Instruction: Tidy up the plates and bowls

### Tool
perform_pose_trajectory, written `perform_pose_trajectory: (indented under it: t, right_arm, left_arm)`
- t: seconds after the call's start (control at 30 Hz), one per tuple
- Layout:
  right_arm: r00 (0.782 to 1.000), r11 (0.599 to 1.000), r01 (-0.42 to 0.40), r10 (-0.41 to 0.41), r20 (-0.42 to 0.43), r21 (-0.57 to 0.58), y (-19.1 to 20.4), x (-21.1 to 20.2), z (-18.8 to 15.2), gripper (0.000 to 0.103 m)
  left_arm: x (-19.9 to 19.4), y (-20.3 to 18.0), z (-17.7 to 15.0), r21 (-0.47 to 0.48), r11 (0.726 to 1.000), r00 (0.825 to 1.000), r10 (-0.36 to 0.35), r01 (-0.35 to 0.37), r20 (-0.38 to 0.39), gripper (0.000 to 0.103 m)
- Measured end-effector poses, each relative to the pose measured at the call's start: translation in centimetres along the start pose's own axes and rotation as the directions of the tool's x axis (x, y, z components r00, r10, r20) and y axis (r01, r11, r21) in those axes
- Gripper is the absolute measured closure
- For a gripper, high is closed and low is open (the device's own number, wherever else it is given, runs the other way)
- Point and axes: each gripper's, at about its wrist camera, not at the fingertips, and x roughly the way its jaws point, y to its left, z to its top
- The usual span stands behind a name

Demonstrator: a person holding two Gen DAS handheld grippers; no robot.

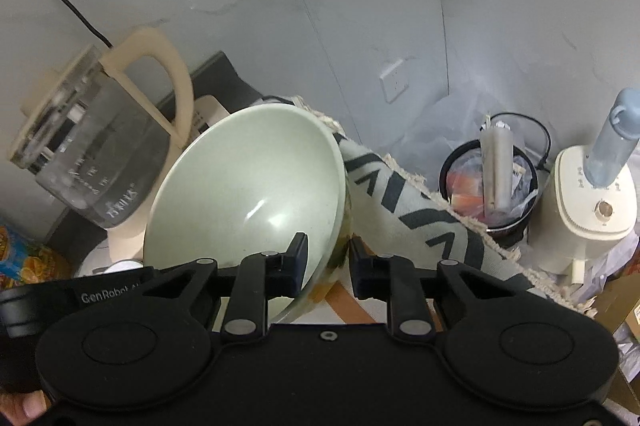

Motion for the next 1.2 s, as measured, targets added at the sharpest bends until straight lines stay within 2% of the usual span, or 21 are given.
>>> perform_pose_trajectory:
  t: [0.3, 0.77, 1.2]
  right_arm:
    - [0.999, 0.999, -0.036, 0.037, 0.024, -0.023, 0.5, -2.9, -0.5, 0.081]
    - [0.995, 0.992, -0.093, 0.097, 0.037, -0.086, 2.2, -8.3, -2.5, 0.081]
    - [0.989, 0.980, -0.139, 0.144, 0.021, -0.145, 3.4, -11.7, -5.5, 0.081]
  left_arm:
    - [-4.3, -0.3, -1.0, -0.019, 1.000, 0.998, -0.001, 0.002, 0.063, 0.088]
    - [-11.2, -0.8, -4.4, -0.045, 0.998, 0.989, 0.043, -0.037, 0.140, 0.088]
    - [-15.4, 0.2, -8.5, -0.098, 0.993, 0.983, 0.078, -0.062, 0.168, 0.088]
